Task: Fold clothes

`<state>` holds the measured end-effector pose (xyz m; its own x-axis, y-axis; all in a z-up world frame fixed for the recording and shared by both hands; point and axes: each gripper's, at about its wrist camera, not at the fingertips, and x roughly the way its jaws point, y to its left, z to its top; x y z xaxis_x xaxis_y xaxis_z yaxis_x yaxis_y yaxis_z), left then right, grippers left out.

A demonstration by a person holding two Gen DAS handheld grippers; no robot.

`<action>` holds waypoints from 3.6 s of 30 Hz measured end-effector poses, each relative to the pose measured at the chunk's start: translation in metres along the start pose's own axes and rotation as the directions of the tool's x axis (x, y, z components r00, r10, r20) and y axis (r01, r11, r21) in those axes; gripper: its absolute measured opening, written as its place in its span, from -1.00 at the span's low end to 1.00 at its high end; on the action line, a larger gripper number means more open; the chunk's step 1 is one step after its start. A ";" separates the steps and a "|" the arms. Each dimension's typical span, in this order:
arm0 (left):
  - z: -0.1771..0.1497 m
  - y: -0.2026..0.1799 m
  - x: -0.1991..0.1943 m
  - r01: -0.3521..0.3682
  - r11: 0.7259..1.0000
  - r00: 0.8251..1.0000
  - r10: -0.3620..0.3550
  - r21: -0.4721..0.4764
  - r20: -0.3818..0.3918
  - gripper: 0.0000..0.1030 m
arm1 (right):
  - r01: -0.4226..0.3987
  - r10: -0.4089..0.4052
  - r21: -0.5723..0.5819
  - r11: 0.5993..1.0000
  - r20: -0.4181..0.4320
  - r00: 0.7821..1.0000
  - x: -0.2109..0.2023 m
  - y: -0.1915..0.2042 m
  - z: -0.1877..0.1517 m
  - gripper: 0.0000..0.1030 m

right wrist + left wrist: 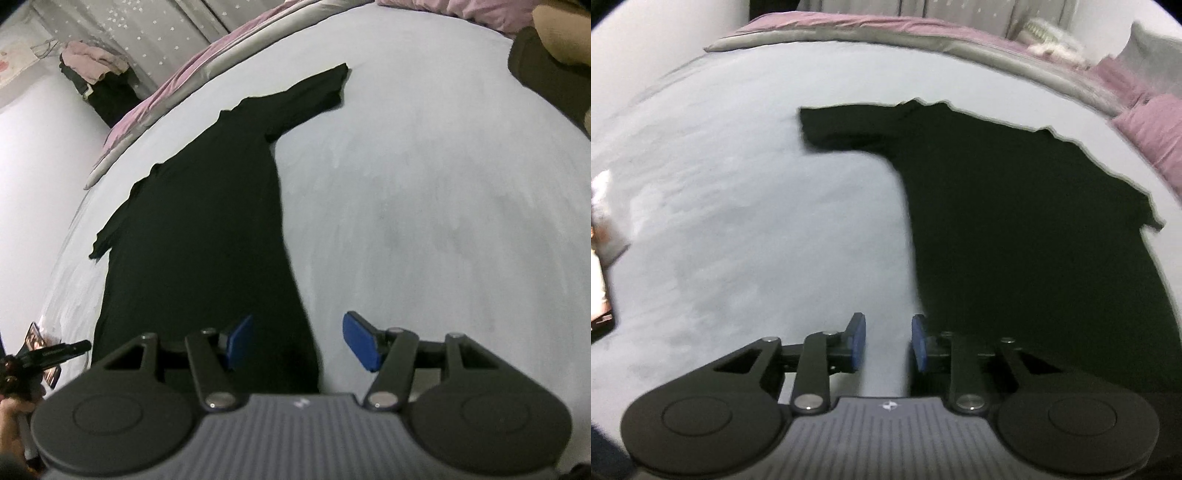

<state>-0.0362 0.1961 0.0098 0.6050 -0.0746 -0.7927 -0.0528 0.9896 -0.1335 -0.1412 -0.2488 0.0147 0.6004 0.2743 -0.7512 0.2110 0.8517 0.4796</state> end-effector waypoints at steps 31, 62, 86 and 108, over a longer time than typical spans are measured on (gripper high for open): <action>0.091 -0.138 0.112 0.094 0.985 0.995 -0.099 0.144 0.027 -0.17 | -0.023 0.017 0.057 0.998 0.118 0.993 0.112 -0.005 0.138 0.11; 0.115 -0.159 0.178 0.170 0.981 0.943 -0.191 0.097 0.274 0.16 | -0.057 -0.009 0.179 0.982 0.350 0.937 0.185 -0.031 0.220 0.01; 0.120 -0.140 0.181 0.290 0.957 0.920 -0.280 0.002 0.274 0.17 | 0.080 -0.042 -0.100 0.992 0.336 0.941 0.186 0.098 0.248 -0.87; 0.119 -0.140 0.178 0.293 0.956 0.917 -0.279 -0.006 0.286 0.17 | -0.218 0.249 -0.166 0.962 0.194 0.949 0.185 0.114 0.230 -0.19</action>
<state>0.1735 0.0584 -0.0418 0.7968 -0.3095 -0.5189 0.1220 0.9235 -0.3636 0.1713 -0.2035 0.0344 0.7719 0.3853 -0.5056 -0.0557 0.8333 0.5500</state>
